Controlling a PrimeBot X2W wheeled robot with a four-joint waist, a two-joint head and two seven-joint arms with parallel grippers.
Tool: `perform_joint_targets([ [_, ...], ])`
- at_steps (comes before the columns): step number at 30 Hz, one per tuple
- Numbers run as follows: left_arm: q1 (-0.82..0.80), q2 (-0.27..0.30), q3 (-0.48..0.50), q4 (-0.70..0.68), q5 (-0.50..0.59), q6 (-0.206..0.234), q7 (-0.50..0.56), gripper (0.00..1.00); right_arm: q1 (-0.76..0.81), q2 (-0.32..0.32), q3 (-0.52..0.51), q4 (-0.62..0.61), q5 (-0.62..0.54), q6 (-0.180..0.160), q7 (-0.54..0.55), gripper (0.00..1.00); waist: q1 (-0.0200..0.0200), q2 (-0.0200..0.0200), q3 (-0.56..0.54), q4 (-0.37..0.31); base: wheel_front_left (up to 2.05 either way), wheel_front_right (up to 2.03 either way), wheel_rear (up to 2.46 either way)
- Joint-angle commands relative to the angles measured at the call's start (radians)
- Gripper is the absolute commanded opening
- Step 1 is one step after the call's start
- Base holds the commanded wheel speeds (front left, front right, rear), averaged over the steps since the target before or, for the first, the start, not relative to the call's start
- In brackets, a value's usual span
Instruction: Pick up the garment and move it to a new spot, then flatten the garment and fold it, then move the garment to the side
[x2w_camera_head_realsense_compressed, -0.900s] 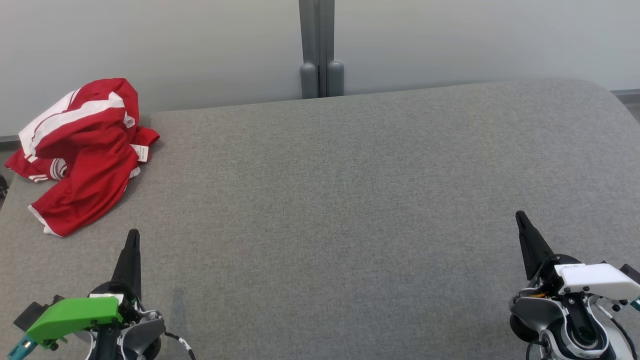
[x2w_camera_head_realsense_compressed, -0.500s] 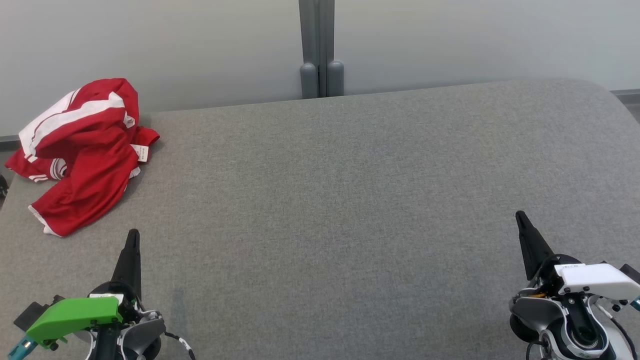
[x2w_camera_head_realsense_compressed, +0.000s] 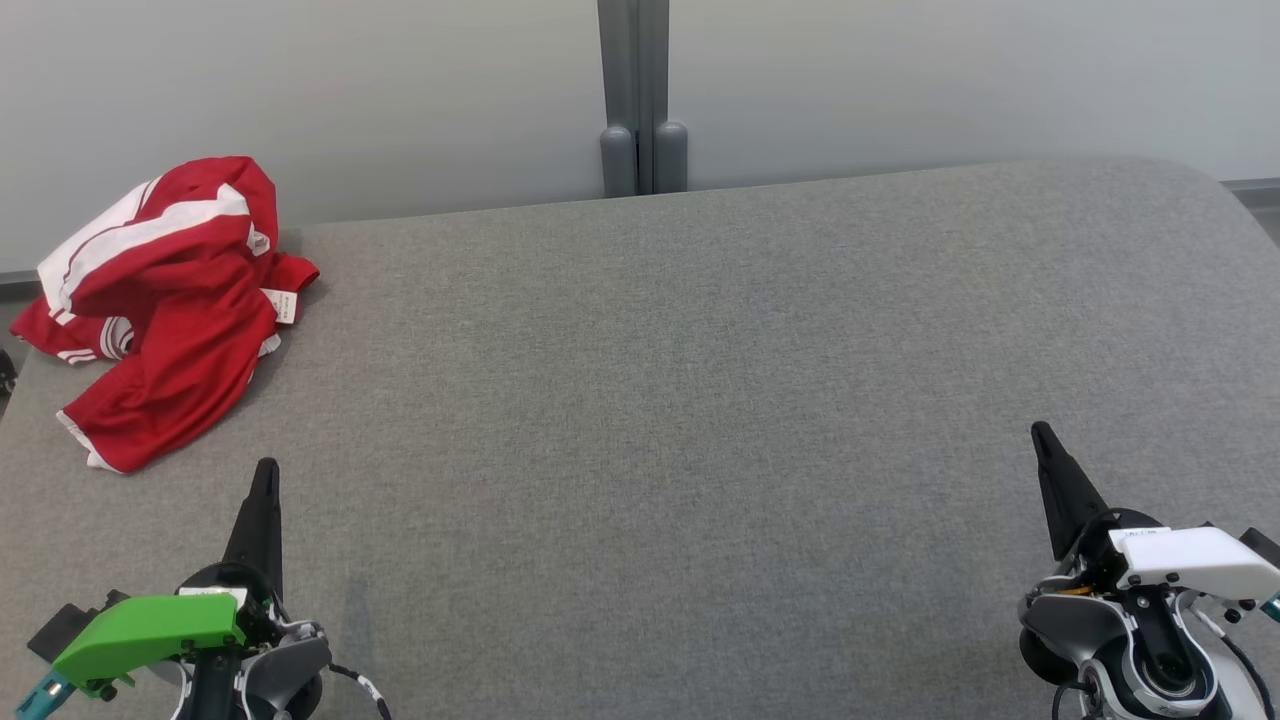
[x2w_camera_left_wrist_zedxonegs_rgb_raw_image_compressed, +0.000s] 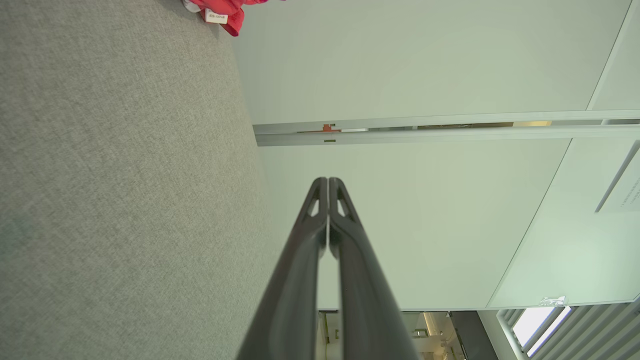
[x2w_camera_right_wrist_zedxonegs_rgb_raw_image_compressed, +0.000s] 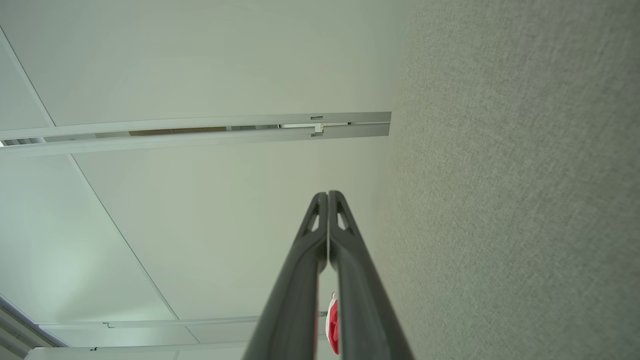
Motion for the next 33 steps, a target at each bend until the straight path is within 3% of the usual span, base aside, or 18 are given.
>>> perform_joint_targets([
  [1, -0.011, 0.007, 0.002, -0.001, -0.002, -0.005, 0.003, 0.00, -0.006, -0.001, 0.000, -0.005, -0.001, 0.000, 0.002, 0.00, 0.0000, 0.0000, 0.000, 0.000, 0.00, 0.00, 0.00],
  [6, -0.011, 0.007, 0.002, -0.001, -0.002, -0.005, 0.003, 0.00, -0.006, -0.001, 0.000, -0.005, -0.001, 0.000, 0.002, 0.00, 0.0000, 0.0000, 0.000, 0.000, 0.00, 0.00, 0.00],
  [7, 0.001, 0.000, -0.001, 0.003, 0.000, 0.000, -0.001, 1.00, 0.001, 0.001, 0.000, 0.003, 0.000, 0.000, 0.000, 1.00, 0.0000, 0.0000, 0.000, 0.000, 0.00, 0.00, 0.00],
  [20, 0.042, -0.005, -0.043, 0.002, 0.021, 0.002, -0.050, 1.00, 0.031, 0.007, 0.041, 0.020, -0.019, 0.000, -0.049, 1.00, 0.0000, 0.0000, 0.001, 0.000, 0.00, 0.00, 0.00],
  [28, 0.044, -0.004, -0.050, -0.024, 0.114, 0.007, -0.086, 1.00, 0.028, 0.006, 0.043, 0.012, -0.094, 0.000, -0.086, 1.00, 0.0000, 0.0000, 0.002, 0.001, 0.00, 0.00, 0.00],
  [33, 0.046, -0.003, -0.063, -0.060, 0.211, 0.028, -0.109, 1.00, 0.024, 0.005, 0.041, -0.011, -0.198, 0.000, -0.109, 1.00, 0.0000, 0.0000, 0.003, 0.002, 0.00, 0.00, 0.00],
])
